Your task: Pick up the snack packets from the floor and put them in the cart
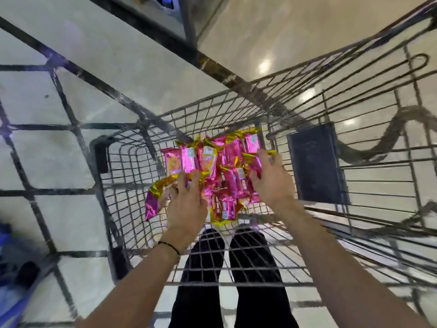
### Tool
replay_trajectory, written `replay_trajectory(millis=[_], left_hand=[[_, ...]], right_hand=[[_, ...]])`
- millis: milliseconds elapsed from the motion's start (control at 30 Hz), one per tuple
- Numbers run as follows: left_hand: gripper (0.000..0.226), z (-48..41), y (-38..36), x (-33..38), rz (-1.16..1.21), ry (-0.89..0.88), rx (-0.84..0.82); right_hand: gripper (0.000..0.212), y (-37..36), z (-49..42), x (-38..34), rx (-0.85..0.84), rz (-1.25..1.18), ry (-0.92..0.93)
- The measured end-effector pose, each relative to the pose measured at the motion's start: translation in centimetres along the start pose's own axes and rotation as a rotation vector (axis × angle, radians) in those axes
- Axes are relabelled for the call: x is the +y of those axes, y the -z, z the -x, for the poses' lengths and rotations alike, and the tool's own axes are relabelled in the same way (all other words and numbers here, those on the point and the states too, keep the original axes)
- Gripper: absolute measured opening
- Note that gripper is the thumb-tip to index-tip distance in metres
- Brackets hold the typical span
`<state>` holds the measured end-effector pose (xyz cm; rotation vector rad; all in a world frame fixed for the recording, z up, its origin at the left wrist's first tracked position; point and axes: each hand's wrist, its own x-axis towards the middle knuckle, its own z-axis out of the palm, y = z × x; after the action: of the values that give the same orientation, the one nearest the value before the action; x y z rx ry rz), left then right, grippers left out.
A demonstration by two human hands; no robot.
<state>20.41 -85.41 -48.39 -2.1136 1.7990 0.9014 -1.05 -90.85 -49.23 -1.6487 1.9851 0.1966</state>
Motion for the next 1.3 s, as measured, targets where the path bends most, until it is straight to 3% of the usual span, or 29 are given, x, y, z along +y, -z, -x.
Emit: replay_trajectory(millis=[300,500,767,1000,1300], left_hand=[[0.075,-5.0,-8.1,-1.5,0.021,0.072,0.004],[0.075,-5.4,-8.6,-1.7,0.012,0.091,0.043],[0.068,-2.9,-4.0,0.9,0.067,0.144,0.054],[0.067,1.3,3.1,4.3,0.116,0.030,0.085],[0.053,9.2,12.1,4.6,-0.023,-0.181,0.088]], right_hand=[[0.068,-7.0,-10.1,1.5,0.023,0.099,0.039],[0.068,-8.6,-11.4,2.7,0.008,0.051,0.058],[0.066,-2.7,-7.0,3.3,0.037,0.130,0.080],[0.063,3.9,-0.9,1.0,0.051,0.151,0.127],[0.049,13.4,9.6,-4.3,0.137,0.219,0.320]])
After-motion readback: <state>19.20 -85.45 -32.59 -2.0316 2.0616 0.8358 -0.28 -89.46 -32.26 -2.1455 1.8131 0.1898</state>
